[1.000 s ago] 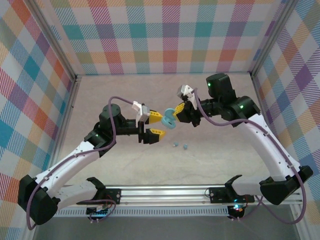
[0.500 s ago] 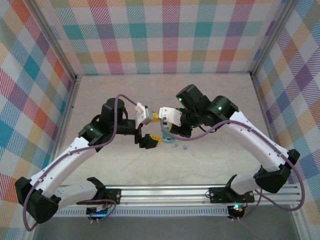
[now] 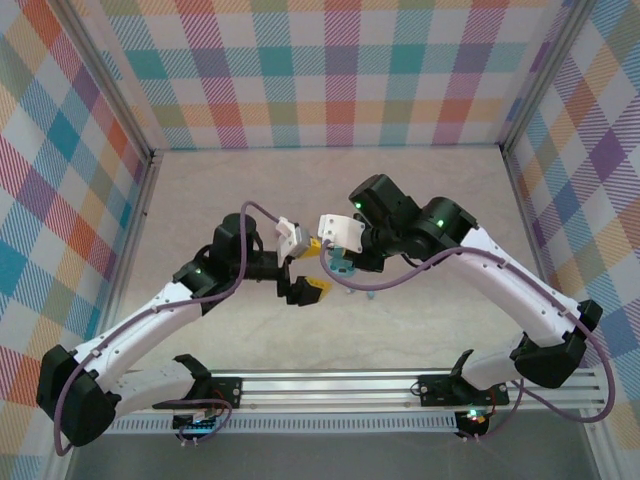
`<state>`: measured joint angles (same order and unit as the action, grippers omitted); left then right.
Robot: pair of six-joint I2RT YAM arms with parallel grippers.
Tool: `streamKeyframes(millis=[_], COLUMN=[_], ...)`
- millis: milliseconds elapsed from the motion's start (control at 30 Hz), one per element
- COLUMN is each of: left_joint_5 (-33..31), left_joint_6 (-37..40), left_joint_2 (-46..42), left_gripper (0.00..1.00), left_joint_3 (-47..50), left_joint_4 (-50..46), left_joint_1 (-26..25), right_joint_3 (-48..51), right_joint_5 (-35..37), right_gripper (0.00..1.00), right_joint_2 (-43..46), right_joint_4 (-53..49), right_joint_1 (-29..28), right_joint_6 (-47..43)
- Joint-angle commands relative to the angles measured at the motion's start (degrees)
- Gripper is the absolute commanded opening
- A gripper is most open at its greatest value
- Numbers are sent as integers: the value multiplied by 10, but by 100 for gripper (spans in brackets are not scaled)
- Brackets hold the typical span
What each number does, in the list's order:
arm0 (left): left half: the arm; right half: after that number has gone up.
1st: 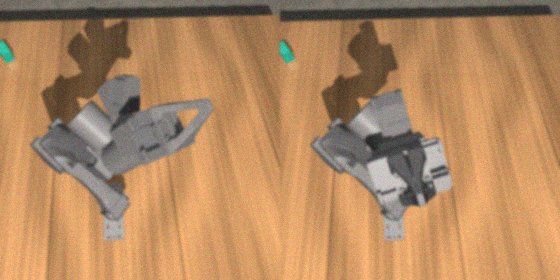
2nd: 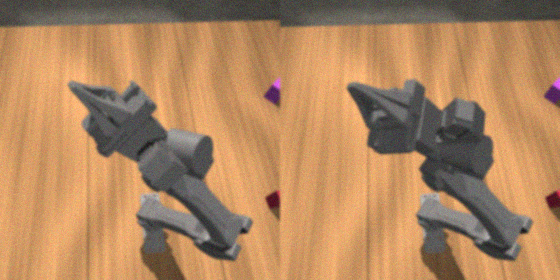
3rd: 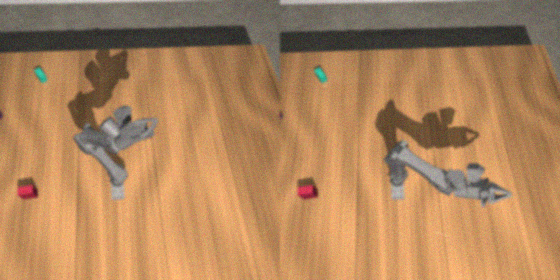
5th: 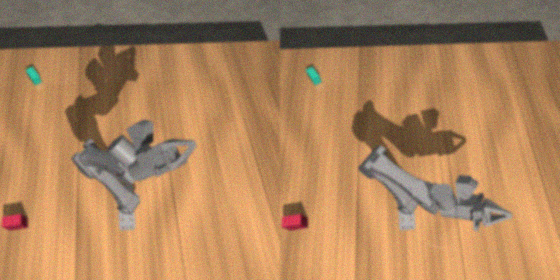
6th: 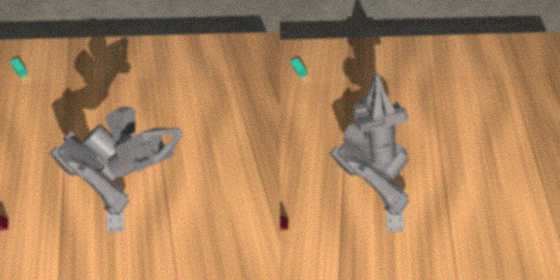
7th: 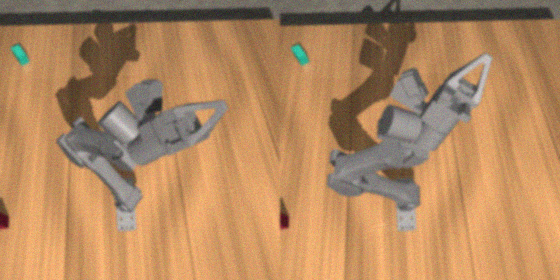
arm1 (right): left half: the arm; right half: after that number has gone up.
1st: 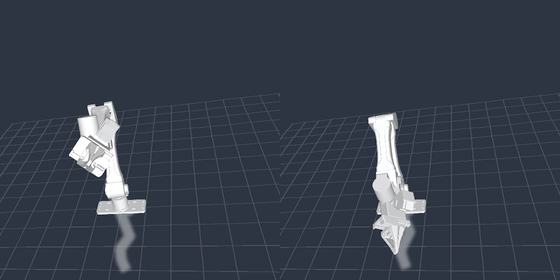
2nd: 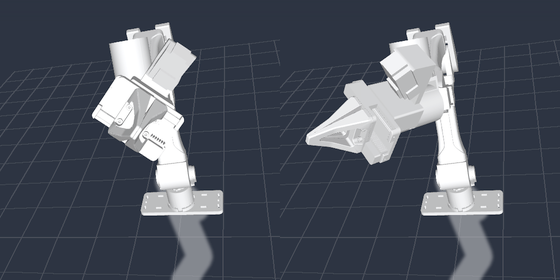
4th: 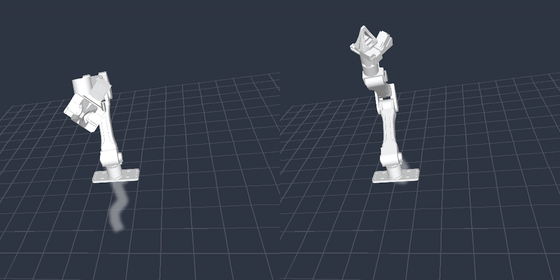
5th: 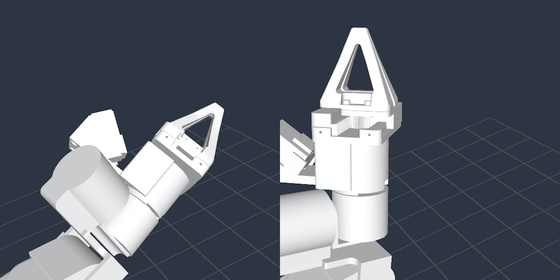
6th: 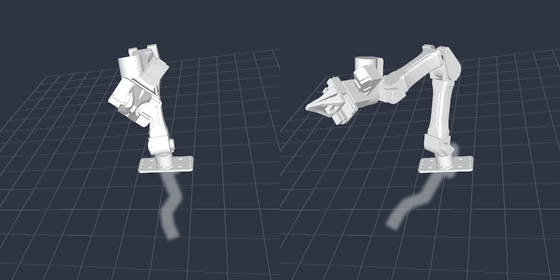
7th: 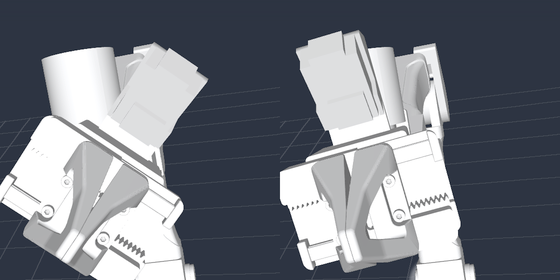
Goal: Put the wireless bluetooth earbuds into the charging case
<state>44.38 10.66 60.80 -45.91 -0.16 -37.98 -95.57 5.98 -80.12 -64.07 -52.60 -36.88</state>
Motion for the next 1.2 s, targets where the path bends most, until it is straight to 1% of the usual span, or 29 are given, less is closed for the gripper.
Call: streamKeyframes(millis=[0, 167, 300, 567, 700, 833, 1033, 1167], left_joint_5=[-22, -28, -33, -35, -35, -33, -27, -27], left_joint_6=[11, 38, 49, 56, 51, 43, 35, 28], left_joint_2=[-21, -6, 9, 23, 22, 25, 33, 34], left_gripper=[93, 90, 89, 86, 83, 82, 72, 67], left_joint_3=[30, 33, 22, 18, 16, 11, 9, 9], left_joint_4=[115, 138, 133, 131, 137, 141, 146, 154], left_joint_1=[-16, -33, -44, -50, -50, -50, -50, -50], right_joint_3=[4, 11, 10, 9, 10, 12, 11, 14], right_joint_5=[-19, -26, -28, -32, -32, -30, -34, -35], right_gripper=[3, 3, 3, 3, 3, 3, 3, 3], right_joint_2=[14, 16, 16, 20, 18, 15, 15, 15], right_joint_4=[5, 3, 2, 8, 4, 5, 8, 5], right_joint_1=[-5, -5, -6, -6, -6, -6, -7, -7], right_joint_6=[7, 7, 8, 9, 9, 11, 12, 13])
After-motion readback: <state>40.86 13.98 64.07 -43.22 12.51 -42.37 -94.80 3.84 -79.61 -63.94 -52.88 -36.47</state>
